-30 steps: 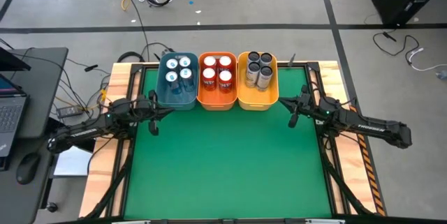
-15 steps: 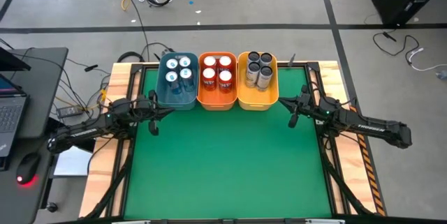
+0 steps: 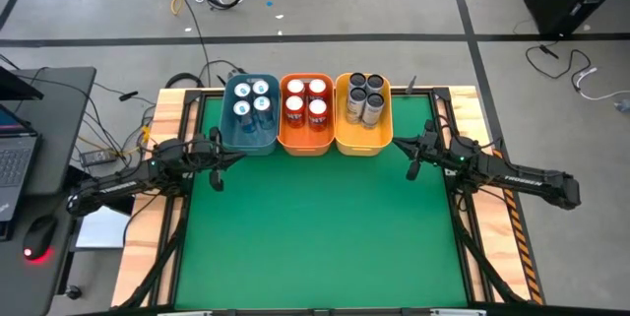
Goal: Sort soda cans
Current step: Return to Home Position
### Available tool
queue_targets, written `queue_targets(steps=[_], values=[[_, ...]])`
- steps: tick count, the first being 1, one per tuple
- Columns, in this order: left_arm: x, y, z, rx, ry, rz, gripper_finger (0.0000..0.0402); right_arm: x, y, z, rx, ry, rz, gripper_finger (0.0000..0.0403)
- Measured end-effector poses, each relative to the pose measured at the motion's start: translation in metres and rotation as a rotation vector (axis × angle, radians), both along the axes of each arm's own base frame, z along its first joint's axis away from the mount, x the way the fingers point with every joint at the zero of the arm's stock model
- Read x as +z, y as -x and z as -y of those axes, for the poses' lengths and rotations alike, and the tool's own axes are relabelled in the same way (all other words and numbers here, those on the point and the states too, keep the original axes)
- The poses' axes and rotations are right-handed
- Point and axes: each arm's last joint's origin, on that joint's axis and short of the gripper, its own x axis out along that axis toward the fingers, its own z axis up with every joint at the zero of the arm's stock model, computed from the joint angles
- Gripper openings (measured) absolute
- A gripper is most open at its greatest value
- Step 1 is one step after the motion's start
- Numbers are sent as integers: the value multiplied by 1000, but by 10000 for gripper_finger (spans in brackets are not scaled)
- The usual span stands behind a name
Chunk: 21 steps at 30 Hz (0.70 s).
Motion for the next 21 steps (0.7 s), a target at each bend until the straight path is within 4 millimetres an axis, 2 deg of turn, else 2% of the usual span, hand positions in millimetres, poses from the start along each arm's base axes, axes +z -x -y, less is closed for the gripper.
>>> queue_targets(steps=[21], values=[[0,0,0,0,0,0,2,0,0,0,0,0,0,5]])
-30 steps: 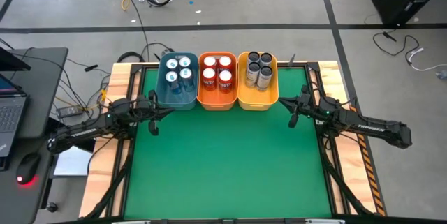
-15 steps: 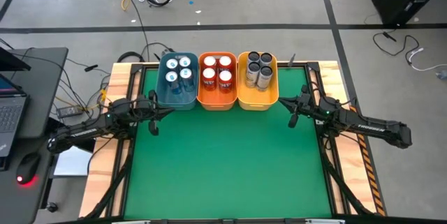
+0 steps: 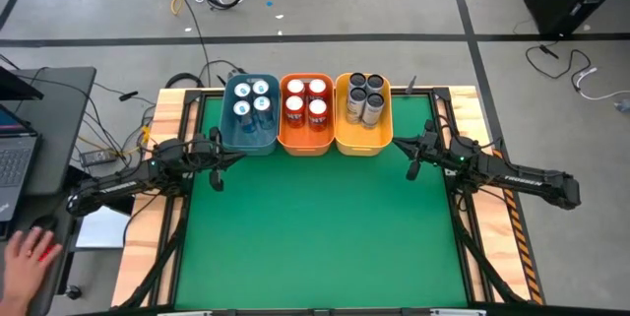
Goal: Sort soda cans
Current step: Return to Home Position
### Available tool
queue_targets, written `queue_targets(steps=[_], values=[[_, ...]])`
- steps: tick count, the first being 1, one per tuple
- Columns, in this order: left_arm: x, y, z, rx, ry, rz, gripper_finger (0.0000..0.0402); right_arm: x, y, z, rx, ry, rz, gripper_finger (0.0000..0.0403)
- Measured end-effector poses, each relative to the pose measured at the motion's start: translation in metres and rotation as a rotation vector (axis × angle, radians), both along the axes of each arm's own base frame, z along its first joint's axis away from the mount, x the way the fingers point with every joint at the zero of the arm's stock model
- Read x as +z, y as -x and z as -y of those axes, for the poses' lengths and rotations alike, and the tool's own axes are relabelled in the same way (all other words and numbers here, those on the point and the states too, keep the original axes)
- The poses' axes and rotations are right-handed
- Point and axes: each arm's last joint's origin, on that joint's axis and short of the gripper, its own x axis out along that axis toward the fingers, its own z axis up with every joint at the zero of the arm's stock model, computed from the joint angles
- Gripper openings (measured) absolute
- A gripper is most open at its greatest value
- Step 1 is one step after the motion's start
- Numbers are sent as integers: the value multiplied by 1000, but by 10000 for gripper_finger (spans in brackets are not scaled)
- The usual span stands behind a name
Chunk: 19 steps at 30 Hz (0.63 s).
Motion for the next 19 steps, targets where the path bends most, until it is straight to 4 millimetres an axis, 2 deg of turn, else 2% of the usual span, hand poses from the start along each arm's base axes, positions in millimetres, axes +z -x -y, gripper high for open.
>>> queue_targets(steps=[19], values=[[0,0,0,0,0,0,2,0,0,0,0,0,0,4]])
